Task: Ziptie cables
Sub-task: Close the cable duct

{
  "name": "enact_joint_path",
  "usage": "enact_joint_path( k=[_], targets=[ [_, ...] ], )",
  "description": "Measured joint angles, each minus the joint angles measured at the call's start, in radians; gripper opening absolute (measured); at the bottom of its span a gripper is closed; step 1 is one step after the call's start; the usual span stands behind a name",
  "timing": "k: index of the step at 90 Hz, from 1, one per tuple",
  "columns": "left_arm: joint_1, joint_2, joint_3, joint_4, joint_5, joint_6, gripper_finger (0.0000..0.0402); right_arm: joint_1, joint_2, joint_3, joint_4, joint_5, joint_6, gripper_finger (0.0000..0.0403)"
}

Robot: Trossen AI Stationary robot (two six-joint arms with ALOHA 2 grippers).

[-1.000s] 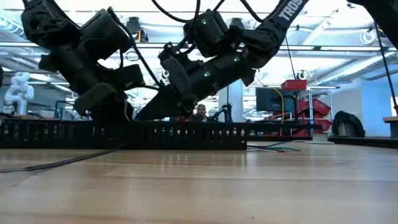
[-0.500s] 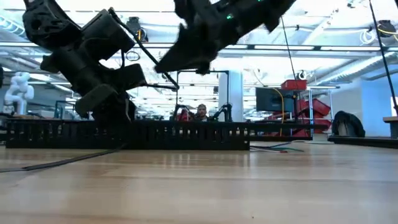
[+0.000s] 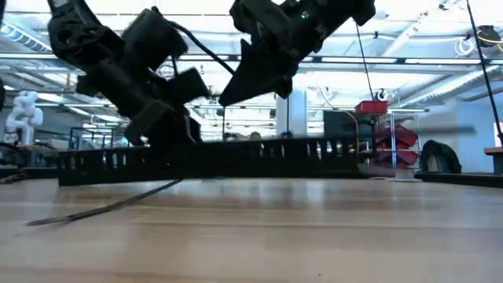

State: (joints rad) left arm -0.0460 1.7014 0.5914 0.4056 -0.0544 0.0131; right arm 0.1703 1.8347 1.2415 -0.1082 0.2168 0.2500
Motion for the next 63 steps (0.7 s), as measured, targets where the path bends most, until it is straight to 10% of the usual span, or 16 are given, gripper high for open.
enact_joint_path(
  k=[37,63],
  targets=[
    [0.019,-0.01,0.103,-0.037,0.062,-0.051,0.0284,0.015,0.0,0.0,-0.108,0.058,0.051,0.0],
    [0.018,-0.151,0.103,-0.398,0.051,-0.058,0.0285,0.035,-0.002,-0.017,-0.086,0.126,0.052,0.0]
  ],
)
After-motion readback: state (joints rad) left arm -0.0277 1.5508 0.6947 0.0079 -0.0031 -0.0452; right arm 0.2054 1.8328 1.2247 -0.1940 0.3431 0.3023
